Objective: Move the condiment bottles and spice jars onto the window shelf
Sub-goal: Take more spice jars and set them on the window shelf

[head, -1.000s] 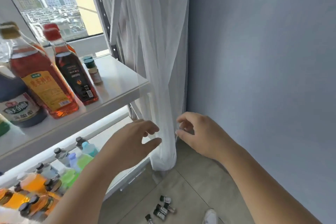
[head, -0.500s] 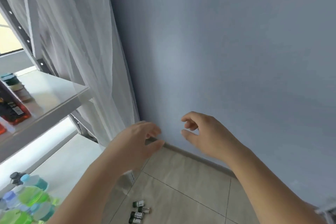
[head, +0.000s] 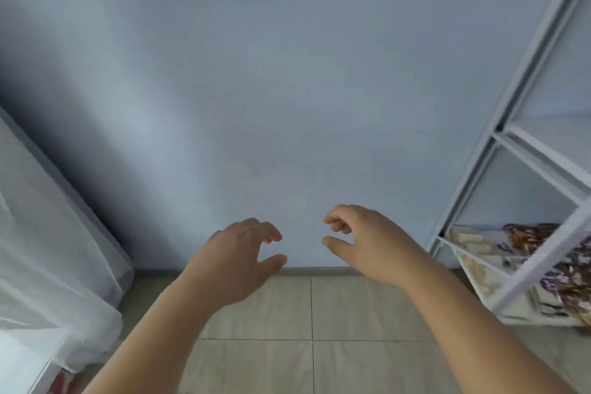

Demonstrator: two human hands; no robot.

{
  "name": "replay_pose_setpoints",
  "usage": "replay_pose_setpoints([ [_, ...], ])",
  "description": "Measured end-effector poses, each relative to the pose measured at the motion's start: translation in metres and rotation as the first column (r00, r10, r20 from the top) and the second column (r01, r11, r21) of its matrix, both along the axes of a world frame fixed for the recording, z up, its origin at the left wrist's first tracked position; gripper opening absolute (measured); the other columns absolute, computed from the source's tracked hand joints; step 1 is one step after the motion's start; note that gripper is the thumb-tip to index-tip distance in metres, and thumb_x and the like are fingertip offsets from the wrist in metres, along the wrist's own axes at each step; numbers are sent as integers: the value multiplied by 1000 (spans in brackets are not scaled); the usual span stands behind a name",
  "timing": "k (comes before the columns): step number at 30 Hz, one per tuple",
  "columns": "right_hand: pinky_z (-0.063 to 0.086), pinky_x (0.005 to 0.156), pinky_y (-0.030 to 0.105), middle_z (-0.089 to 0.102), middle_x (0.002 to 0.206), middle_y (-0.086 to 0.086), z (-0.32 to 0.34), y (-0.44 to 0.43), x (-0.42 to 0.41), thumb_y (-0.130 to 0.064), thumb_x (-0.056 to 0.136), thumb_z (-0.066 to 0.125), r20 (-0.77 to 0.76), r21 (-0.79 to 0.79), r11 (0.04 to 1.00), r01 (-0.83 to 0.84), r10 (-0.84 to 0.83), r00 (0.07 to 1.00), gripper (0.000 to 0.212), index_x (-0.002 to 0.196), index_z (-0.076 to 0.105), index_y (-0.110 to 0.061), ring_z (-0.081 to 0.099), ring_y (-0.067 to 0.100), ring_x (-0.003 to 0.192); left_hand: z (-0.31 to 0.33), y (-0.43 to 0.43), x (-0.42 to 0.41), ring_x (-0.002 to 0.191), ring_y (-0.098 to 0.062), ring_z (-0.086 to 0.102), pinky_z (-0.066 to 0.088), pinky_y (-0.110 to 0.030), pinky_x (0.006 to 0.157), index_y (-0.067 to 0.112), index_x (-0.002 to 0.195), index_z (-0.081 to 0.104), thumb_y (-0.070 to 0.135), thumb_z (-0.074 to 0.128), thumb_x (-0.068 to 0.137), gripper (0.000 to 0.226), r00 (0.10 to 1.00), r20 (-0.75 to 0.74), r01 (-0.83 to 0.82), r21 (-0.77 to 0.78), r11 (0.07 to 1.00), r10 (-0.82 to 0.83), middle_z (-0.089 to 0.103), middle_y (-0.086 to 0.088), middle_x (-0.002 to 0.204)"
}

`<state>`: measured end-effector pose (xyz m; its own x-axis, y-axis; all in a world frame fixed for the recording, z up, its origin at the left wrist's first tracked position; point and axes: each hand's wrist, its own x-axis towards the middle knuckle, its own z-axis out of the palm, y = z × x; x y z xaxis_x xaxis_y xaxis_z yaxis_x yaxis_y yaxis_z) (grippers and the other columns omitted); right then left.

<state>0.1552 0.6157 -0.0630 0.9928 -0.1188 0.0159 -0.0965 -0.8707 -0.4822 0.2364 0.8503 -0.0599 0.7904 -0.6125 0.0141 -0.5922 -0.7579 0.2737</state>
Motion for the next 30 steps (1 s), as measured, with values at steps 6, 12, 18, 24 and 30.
replay_pose_setpoints([
  [6,51,95,32,58,126,-16,-11,-97,-99,-52,98,57,-60,-71,989,127,-131,990,39,132,53,-34,57,6,114,-7,-115,-67,127,-11,49,37,-33,108,41,139,47,60,49,97,47,979,119,154,115,981,-167,49,17,139],
  [12,50,90,31,57,128,-13,-12,-166,-189,-52,98,56,-66,-84,958,276,-281,957,39,132,53,-34,55,6,107,-12,-210,-128,126,-12,48,36,-32,107,41,140,46,61,49,96,48,937,119,313,134,940,-328,47,17,138],
  [18,47,84,29,59,129,-13,-13,-209,-254,-50,99,54,-53,-78,907,413,-417,907,39,132,55,-31,55,6,108,-8,-285,-164,128,-11,48,36,-32,108,42,139,47,62,49,95,48,870,110,465,137,874,-480,47,18,140],
  [24,52,89,33,61,125,-10,-9,-249,-283,-50,97,58,-64,-94,857,507,-514,856,39,131,57,-31,59,11,109,-7,-348,-181,126,-12,50,38,-33,106,41,138,49,62,50,95,48,811,123,560,116,820,-572,49,16,139],
  [30,53,90,33,60,125,-12,-1,-302,-286,-50,97,58,-65,-129,833,538,-548,834,41,134,55,-32,58,7,109,-7,-404,-182,118,-11,53,42,-31,101,40,135,51,60,52,95,45,783,114,611,51,790,-612,52,16,132],
])
